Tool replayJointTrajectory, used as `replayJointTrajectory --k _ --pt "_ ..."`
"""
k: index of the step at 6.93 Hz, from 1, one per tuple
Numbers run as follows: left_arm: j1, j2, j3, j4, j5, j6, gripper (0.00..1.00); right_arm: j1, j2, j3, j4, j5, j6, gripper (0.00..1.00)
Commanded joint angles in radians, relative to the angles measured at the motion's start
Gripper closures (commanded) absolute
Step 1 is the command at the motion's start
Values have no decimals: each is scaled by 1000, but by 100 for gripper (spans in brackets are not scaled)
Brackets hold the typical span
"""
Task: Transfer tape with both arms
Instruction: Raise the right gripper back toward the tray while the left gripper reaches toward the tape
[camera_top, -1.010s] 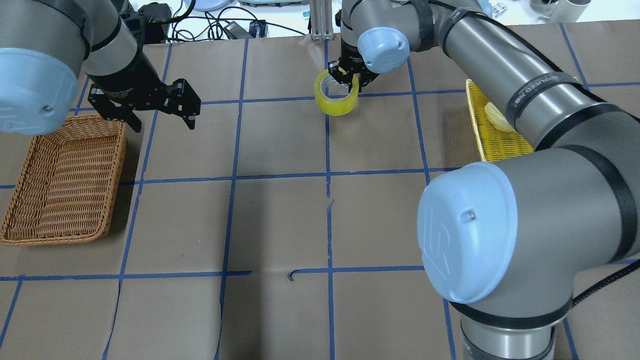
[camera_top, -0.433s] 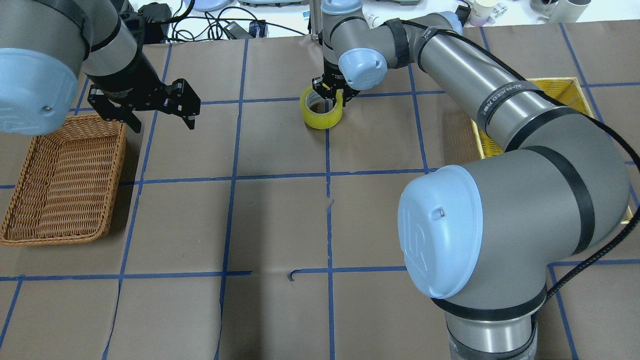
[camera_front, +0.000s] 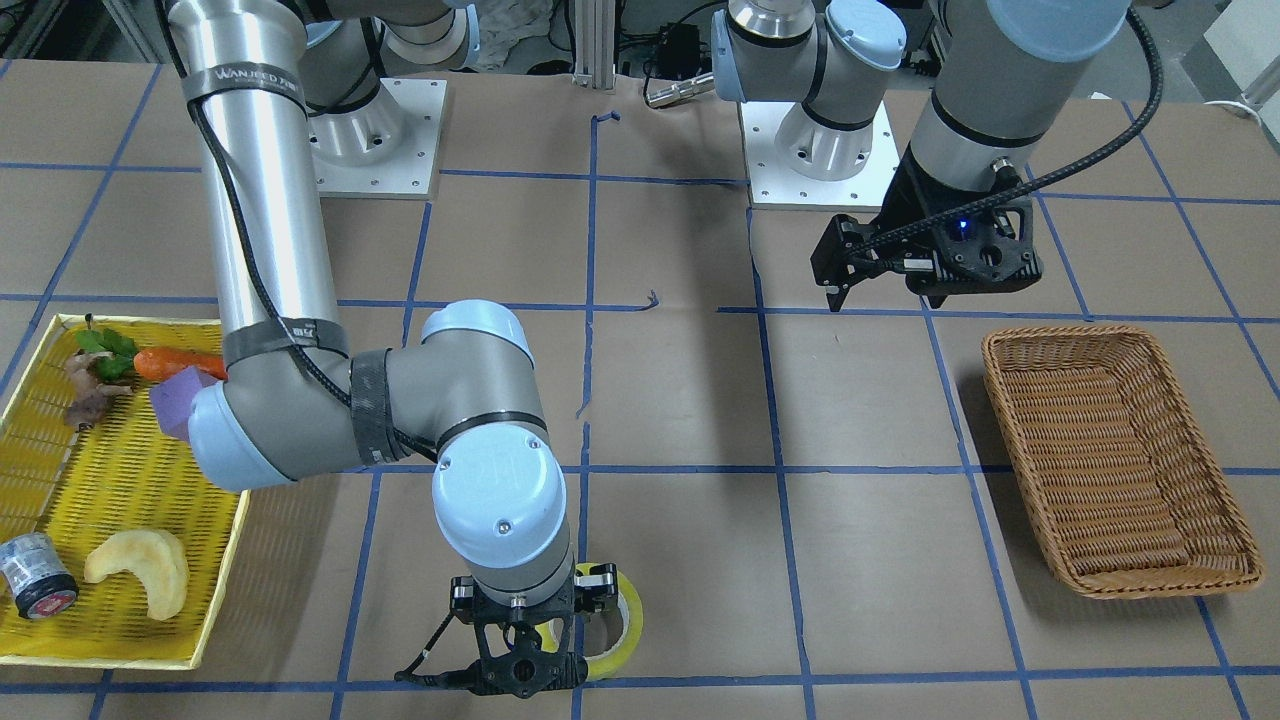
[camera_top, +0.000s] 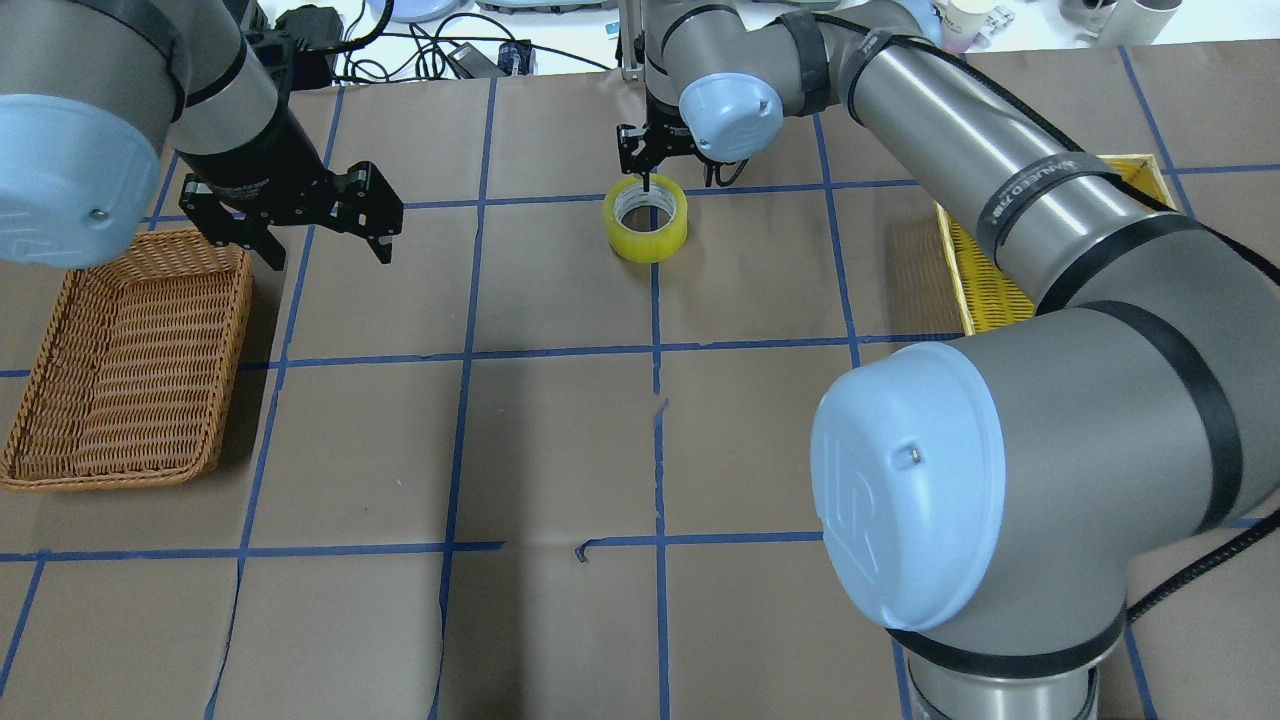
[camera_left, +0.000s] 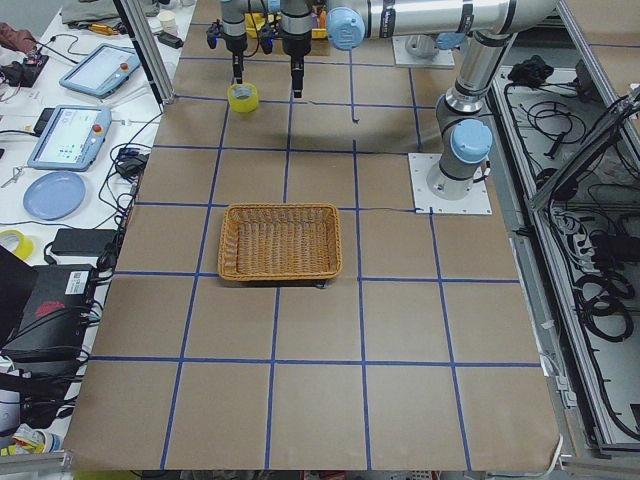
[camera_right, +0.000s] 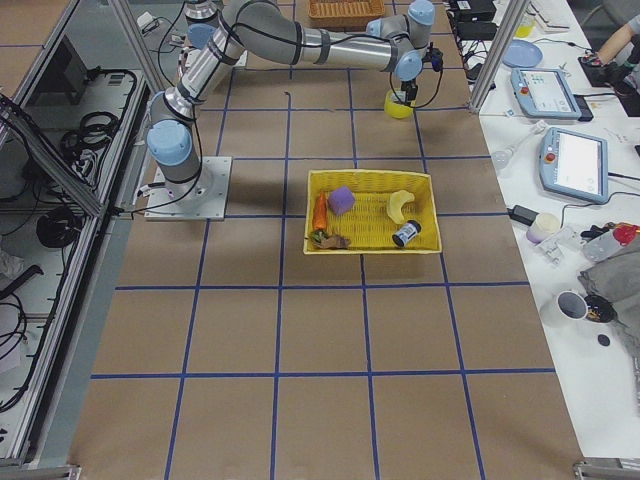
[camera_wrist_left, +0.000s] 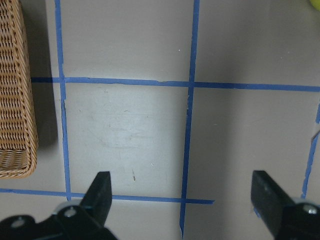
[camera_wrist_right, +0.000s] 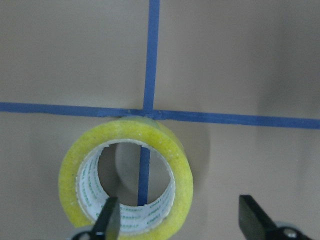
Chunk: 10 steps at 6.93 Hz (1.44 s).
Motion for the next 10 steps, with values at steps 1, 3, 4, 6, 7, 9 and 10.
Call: replayJointTrajectory --k 1,3,4,6,7,9,10 --pt "4 -32 15 38 0 13 0 -7 -164 34 101 -10 -20 0" --pt "2 -129 13 337 -120 -43 0 -96 -382 138 283 -26 -128 0" --pt "2 -182 18 379 -133 -47 0 -166 -497 217 318 -23 -171 0" --pt "-24 -304 32 579 -246 -83 0 -211 -700 407 318 -30 -216 0" --pt "-60 -361 33 653 -271 -112 0 -210 -723 471 287 -30 -219 0" --pt "-108 -493 35 817 -276 -123 0 -205 -725 473 253 -39 -221 0" --pt "-148 -553 35 900 -272 -125 0 -207 -724 473 256 -35 -221 0"
